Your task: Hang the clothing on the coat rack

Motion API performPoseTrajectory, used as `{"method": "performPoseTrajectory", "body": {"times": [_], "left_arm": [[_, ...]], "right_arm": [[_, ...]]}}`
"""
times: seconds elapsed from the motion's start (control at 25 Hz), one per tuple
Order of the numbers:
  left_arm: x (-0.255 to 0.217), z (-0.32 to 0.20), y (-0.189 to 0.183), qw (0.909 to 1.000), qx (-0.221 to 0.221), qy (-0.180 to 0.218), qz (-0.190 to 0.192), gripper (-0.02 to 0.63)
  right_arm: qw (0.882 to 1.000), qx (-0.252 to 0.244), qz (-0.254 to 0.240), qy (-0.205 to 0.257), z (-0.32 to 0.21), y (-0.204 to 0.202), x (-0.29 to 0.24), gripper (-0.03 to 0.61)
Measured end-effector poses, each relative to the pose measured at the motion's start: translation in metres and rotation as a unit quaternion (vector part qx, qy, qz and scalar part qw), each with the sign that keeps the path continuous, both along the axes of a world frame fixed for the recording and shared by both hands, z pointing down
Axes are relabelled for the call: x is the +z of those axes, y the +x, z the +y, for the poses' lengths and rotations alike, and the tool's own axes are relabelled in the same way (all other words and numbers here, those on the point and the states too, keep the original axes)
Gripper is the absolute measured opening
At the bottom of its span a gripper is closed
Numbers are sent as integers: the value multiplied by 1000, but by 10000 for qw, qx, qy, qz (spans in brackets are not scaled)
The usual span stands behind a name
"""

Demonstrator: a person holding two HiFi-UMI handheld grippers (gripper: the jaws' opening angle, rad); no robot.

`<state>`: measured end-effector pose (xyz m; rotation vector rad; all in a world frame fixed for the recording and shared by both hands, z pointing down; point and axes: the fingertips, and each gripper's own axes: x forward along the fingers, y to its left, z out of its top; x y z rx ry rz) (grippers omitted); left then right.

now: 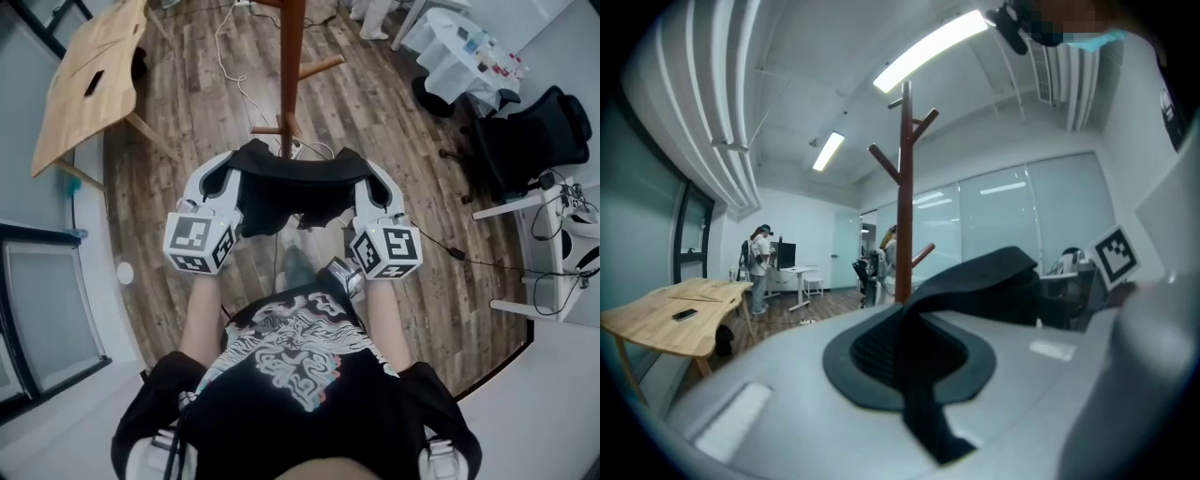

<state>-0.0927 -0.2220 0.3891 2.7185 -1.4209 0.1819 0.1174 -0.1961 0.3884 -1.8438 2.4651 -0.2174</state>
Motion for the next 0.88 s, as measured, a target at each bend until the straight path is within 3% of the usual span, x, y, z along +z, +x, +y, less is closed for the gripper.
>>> {"method": "performPoseTrajectory", "body": {"times": [0.88], "left_arm": [[4,-85,-9,9998,-207,-23,-15,-3]], "right_arm": [[9994,-316,106,59,-95,-4,-2,9]]}}
